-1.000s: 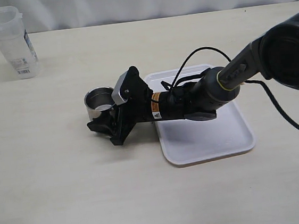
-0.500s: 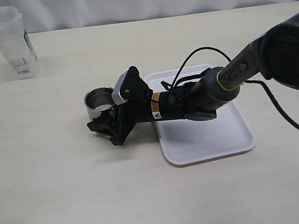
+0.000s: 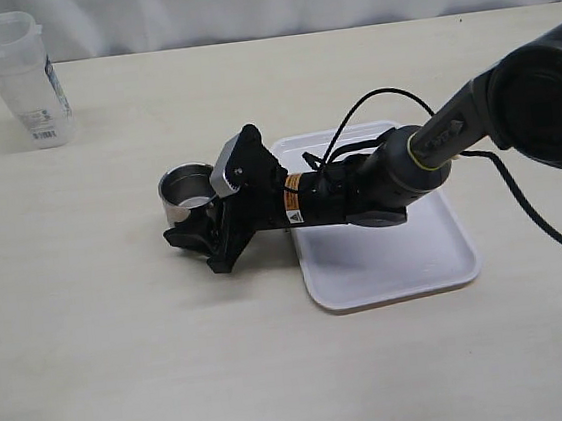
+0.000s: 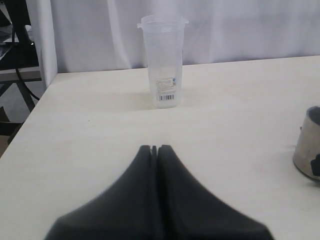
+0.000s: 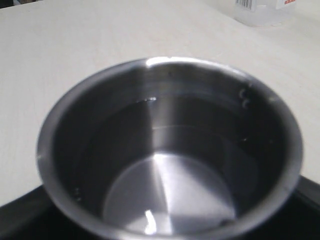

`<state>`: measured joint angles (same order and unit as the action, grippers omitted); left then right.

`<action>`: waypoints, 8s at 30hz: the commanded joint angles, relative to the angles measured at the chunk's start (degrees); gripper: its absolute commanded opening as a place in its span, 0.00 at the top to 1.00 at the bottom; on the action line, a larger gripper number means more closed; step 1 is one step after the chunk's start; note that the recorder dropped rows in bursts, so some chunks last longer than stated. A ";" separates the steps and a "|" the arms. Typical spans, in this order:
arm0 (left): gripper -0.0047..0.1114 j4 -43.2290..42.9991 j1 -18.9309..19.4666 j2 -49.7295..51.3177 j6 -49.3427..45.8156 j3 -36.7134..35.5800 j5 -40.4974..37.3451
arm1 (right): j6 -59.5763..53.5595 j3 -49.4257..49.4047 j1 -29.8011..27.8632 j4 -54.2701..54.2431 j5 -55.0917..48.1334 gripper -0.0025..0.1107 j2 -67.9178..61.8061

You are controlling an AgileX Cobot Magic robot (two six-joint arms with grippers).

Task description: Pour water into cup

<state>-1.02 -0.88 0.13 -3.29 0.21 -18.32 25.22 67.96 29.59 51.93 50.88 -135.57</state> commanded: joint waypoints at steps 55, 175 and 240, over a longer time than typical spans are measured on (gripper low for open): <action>0.96 0.14 -0.47 -0.13 0.34 -0.21 0.01 | -0.81 -2.74 -12.48 0.19 -0.29 0.94 11.19; 0.96 0.14 -0.47 -0.13 0.34 -0.21 -0.28 | 6.91 -8.76 -20.40 0.90 -0.17 0.43 26.44; 0.96 0.14 -0.47 -0.13 0.34 -0.21 -0.28 | 18.79 -48.51 -20.40 3.79 -21.44 0.94 106.14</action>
<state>-1.02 -0.88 0.13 -3.29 0.21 -19.21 42.94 20.64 9.47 56.26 29.93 -31.27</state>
